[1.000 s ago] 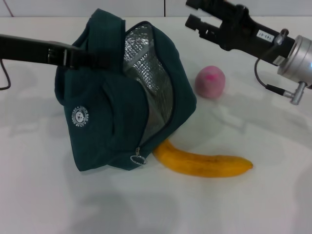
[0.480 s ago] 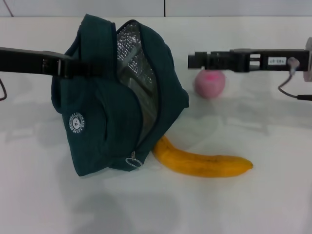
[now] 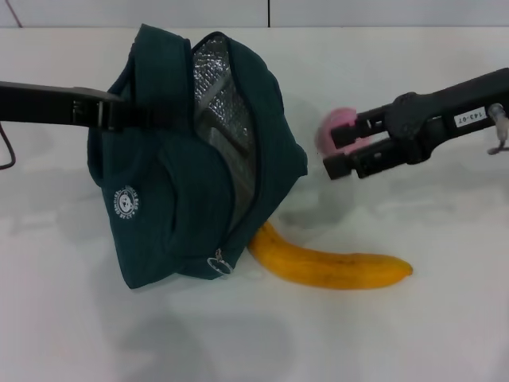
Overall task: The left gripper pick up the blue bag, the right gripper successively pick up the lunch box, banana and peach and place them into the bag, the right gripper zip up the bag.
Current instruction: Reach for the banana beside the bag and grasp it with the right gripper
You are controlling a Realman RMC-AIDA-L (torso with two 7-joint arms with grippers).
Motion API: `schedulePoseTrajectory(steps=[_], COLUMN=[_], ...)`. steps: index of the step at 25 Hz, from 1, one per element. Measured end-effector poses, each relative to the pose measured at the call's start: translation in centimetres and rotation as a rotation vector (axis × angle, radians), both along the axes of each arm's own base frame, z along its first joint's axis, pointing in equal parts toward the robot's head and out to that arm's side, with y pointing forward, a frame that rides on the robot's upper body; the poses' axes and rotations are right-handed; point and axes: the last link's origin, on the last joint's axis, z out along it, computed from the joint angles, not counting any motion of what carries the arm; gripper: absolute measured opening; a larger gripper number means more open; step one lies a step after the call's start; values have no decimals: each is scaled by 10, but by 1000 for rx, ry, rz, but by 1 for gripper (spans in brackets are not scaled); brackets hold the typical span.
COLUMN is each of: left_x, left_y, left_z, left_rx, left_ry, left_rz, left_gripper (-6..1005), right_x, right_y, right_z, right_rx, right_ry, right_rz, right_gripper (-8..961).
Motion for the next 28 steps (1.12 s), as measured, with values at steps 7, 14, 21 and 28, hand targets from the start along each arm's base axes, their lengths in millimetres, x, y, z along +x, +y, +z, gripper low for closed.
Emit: schedulePoseTrajectory(steps=[7,14,21,28], left_x=[0,3,5,7], left_y=[0,0,1,1], left_z=[0,0,0,-2], left_rx=[8,13,10,7], left_ry=[-15,-33,-32,-34], left_rz=[-4,-15,-22,-26], left_gripper=[37,37,37,37], right_x=[-21,-44,-69,-78], right_y=[-6,-11,-12,-16], right_z=[13,0,-16,-34], right_rx=[-39,-83,-104,-115], right_ry=[-221,-484,-677,-802], right_rz=[78,141,189,257], right_gripper=[723,722,722,721])
